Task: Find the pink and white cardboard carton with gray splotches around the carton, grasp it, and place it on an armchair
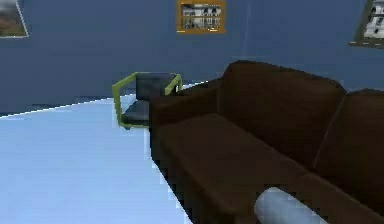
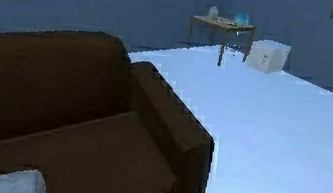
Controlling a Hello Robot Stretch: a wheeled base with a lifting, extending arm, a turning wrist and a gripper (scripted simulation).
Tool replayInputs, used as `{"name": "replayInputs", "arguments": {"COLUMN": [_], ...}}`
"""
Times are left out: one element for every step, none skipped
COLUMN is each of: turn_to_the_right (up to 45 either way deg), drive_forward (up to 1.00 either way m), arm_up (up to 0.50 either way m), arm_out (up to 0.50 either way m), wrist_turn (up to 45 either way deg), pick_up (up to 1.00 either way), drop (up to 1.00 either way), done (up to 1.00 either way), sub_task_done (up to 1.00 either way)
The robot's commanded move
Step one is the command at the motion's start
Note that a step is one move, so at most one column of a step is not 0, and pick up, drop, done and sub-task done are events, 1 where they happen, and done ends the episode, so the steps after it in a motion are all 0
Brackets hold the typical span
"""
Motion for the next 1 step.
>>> {"name": "replayInputs", "arguments": {"turn_to_the_right": [-45.0], "drive_forward": [0.0], "arm_up": [0.0], "arm_out": [0.0], "wrist_turn": [0.0], "pick_up": [0.0], "drop": [0.0], "done": [0.0], "sub_task_done": [0.0]}}
